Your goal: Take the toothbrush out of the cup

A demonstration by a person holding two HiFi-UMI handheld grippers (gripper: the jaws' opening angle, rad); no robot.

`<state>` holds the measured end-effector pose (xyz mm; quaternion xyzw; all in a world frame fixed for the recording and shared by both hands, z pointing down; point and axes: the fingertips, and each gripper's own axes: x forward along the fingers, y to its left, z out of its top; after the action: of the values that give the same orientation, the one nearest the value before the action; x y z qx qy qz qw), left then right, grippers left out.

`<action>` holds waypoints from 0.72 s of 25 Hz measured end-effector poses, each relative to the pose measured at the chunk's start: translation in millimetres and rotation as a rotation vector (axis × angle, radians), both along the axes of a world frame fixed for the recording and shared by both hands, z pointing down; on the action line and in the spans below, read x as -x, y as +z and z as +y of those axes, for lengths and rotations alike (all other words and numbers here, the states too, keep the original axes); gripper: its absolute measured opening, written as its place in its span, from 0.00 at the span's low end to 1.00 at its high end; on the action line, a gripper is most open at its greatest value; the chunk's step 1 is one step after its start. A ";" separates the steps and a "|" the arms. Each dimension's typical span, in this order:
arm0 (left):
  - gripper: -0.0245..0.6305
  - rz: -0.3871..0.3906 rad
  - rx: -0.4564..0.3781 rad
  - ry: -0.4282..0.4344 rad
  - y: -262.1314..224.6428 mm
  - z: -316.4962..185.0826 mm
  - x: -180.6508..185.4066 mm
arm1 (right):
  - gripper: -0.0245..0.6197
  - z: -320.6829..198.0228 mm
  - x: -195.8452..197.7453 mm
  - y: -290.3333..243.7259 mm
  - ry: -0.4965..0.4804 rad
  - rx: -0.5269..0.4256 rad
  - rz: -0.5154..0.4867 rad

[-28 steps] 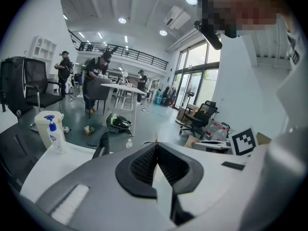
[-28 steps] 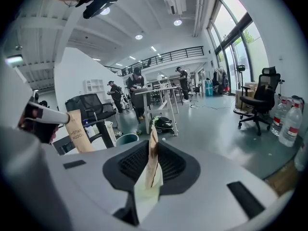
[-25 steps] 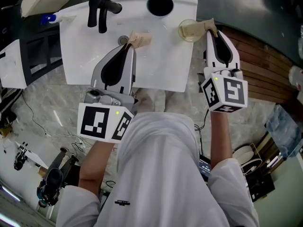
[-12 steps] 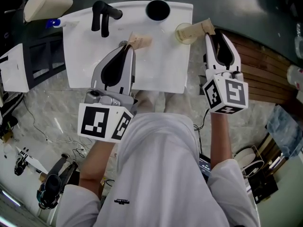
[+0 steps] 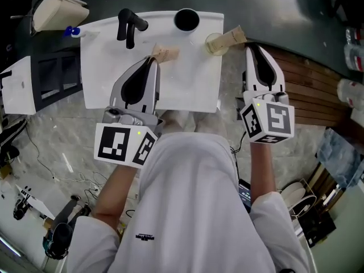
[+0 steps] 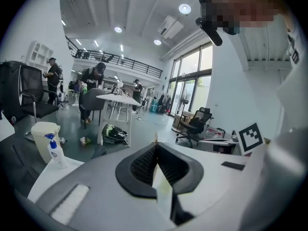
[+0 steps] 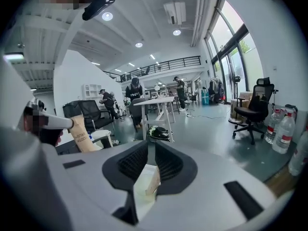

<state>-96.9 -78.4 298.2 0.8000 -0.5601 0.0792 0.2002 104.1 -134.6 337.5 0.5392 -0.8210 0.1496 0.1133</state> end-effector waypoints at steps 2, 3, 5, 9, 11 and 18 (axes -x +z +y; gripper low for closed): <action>0.05 0.002 -0.011 -0.001 -5.9 3.0 0.8 | 0.09 6.5 1.1 -9.9 -0.004 -0.013 -0.001; 0.05 0.004 -0.015 -0.002 -8.4 4.9 1.0 | 0.09 10.0 1.2 -14.5 -0.004 -0.019 -0.003; 0.05 0.011 -0.023 -0.004 -12.6 8.9 0.9 | 0.07 17.3 0.8 -24.8 -0.003 -0.031 -0.017; 0.05 0.022 -0.030 -0.009 -19.3 18.6 1.6 | 0.07 33.0 2.2 -47.5 -0.012 -0.048 -0.044; 0.05 0.022 -0.036 -0.010 -21.8 20.9 1.9 | 0.06 38.2 3.3 -56.3 -0.021 -0.059 -0.045; 0.05 0.023 -0.054 -0.014 -31.8 24.0 1.7 | 0.06 48.5 8.0 -64.2 -0.048 -0.063 -0.064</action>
<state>-98.7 -54.4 266.5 0.8020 -0.5652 0.0532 0.1856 96.1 -86.2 273.2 0.5175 -0.8413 0.1379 0.0736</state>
